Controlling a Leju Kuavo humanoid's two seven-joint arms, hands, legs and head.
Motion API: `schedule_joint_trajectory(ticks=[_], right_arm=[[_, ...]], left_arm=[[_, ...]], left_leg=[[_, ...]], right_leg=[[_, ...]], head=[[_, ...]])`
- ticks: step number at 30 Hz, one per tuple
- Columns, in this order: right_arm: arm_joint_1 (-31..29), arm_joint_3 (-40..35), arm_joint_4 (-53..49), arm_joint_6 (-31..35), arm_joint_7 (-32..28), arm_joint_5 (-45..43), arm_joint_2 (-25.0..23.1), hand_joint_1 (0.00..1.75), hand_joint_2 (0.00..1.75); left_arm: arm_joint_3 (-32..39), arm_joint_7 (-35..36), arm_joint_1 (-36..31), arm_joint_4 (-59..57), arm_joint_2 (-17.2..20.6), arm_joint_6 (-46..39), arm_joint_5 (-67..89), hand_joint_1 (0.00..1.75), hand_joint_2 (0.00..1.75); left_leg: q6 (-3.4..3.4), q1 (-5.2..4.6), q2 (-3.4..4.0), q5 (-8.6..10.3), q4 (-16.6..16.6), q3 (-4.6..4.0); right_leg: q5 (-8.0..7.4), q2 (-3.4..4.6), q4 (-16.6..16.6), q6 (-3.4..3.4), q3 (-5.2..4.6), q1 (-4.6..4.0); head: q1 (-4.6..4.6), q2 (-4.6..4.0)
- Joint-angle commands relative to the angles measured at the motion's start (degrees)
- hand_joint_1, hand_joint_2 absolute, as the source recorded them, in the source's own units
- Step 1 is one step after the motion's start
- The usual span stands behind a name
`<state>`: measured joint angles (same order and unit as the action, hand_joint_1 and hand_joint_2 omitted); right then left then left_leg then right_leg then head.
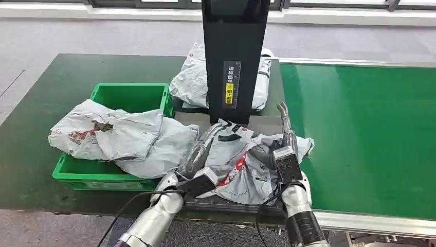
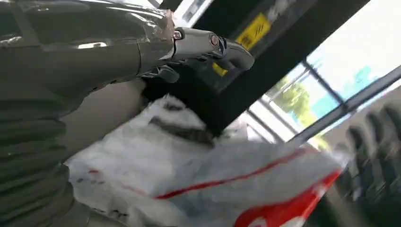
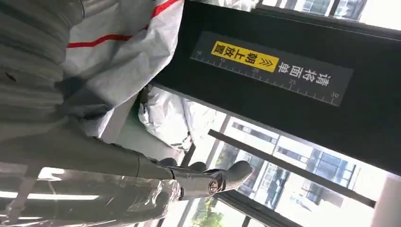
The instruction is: Moved the parcel from conveyor to table for the left to box.
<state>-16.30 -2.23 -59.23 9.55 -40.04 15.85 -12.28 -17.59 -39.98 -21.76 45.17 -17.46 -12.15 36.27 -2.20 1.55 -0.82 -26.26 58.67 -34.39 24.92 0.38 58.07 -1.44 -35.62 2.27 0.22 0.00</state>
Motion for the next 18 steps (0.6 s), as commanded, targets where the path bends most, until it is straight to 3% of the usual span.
schedule_joint_trajectory(ticks=[1, 14, 15, 16, 18], right_arm=[[-3.4, 2.8, 3.7, -0.4, 0.0, -0.1, 0.5, 0.00, 1.75], [-3.6, 3.0, 4.0, -0.4, 0.0, -0.1, 0.4, 0.00, 1.75], [-3.8, 3.2, 4.3, -0.5, 0.0, 0.0, 0.3, 0.00, 1.75], [-3.9, 3.3, 4.4, -0.5, 0.0, 0.0, 0.3, 0.00, 1.75], [-4.0, 3.3, 4.3, -0.5, 0.0, 0.1, 0.2, 0.00, 1.75]], left_arm=[[-1.3, 4.0, -5.2, -16.9, -0.5, -1.1, 9.8, 0.00, 1.75], [-1.0, 4.0, -5.3, -17.5, -0.8, -0.1, 11.6, 0.00, 1.75], [-1.0, 3.8, -5.2, -17.6, -0.9, 0.6, 12.2, 0.45, 1.75], [-0.8, 3.8, -5.1, -17.7, -1.0, 0.6, 12.8, 1.59, 1.75], [0.2, 4.0, -5.0, -18.0, -1.4, 0.5, 14.5, 1.75, 1.75]], left_leg=[[0.12, -0.03, 0.06, -0.01, -0.1, 0.19], [0.15, 0.00, 0.08, 0.00, -0.1, 0.18], [0.11, -0.02, 0.06, -0.01, -0.1, 0.12], [0.09, 0.00, 0.04, -0.01, 0.0, 0.07], [0.12, 0.00, 0.07, -0.02, -0.1, 0.13]], right_leg=[[0.01, -0.04, -0.1, 0.16, 0.18, -0.02], [-0.01, -0.04, -0.1, 0.20, 0.20, -0.06], [0.01, -0.03, -0.1, 0.14, 0.13, -0.02], [0.01, -0.04, 0.0, 0.11, 0.09, -0.03], [0.01, -0.03, -0.1, 0.14, 0.14, -0.04]], head=[[0.00, -0.02], [-0.02, 0.00], [-0.02, 0.00], [-0.02, -0.02], [-0.02, -0.02]])
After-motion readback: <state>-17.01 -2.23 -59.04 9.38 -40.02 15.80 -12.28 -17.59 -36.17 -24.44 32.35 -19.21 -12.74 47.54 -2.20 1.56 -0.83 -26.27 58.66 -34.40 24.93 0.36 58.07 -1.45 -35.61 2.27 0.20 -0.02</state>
